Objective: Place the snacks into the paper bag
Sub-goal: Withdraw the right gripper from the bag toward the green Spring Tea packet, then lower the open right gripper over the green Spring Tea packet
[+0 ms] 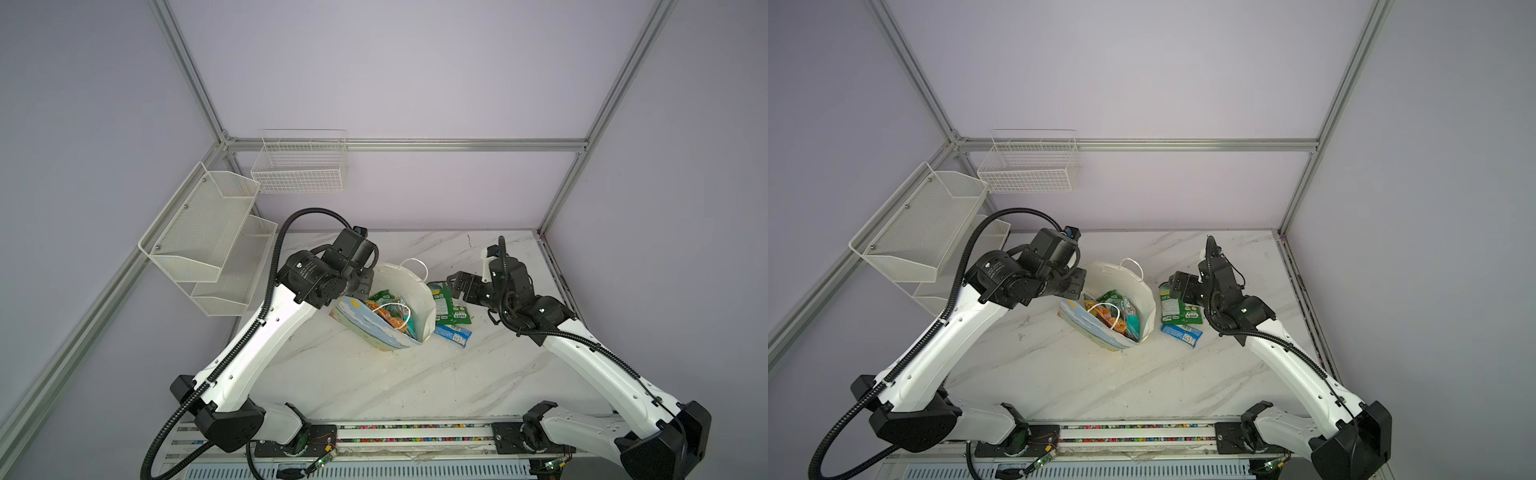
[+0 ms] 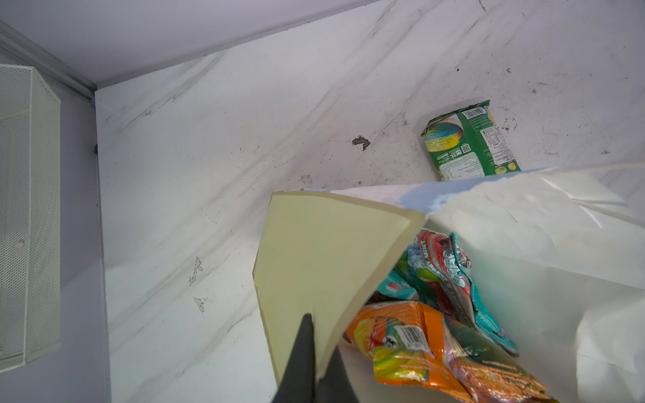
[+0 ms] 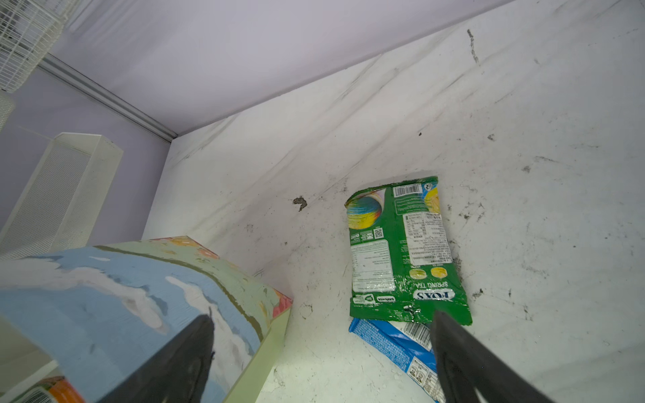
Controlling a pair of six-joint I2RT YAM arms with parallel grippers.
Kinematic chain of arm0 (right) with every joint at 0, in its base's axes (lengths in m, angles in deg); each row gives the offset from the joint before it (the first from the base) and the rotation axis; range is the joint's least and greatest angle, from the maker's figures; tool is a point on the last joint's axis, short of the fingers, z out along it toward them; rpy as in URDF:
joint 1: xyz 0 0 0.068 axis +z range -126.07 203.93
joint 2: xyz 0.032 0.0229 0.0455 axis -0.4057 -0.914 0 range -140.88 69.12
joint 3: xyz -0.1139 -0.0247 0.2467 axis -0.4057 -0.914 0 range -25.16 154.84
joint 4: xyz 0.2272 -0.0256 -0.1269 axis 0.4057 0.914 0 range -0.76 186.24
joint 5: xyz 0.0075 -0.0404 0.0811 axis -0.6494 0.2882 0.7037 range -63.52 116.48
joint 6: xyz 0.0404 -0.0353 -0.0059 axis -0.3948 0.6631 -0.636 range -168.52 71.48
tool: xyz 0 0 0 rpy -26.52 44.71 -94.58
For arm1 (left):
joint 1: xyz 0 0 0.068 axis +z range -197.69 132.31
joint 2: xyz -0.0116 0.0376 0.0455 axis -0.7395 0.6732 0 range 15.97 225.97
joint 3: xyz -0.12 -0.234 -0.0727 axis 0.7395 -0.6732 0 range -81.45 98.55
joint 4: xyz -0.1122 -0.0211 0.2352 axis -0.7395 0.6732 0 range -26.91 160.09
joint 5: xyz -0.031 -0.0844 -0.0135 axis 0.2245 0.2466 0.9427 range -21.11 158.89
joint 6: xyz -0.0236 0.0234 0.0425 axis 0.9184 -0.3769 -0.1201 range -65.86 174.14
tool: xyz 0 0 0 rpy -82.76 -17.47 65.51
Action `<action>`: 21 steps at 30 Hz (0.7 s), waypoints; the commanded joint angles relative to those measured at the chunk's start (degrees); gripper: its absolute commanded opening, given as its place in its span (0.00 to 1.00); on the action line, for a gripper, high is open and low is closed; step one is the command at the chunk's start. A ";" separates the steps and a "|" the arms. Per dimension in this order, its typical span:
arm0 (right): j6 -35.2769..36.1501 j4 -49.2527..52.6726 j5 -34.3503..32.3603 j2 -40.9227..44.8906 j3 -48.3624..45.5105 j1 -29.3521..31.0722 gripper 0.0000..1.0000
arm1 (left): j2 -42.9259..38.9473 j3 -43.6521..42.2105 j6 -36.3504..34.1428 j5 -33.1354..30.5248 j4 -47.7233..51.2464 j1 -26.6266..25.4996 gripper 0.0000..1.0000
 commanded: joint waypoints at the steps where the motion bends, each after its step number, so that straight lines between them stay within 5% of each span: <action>1: -0.31 -0.90 2.34 -0.74 -1.68 -1.70 0.97 | -0.84 4.18 0.56 -1.74 -1.81 -0.06 0.00; 21: -1.25 -10.42 17.65 -4.14 -12.91 -14.45 0.97 | -0.86 3.65 0.59 -1.92 -2.01 -0.06 0.00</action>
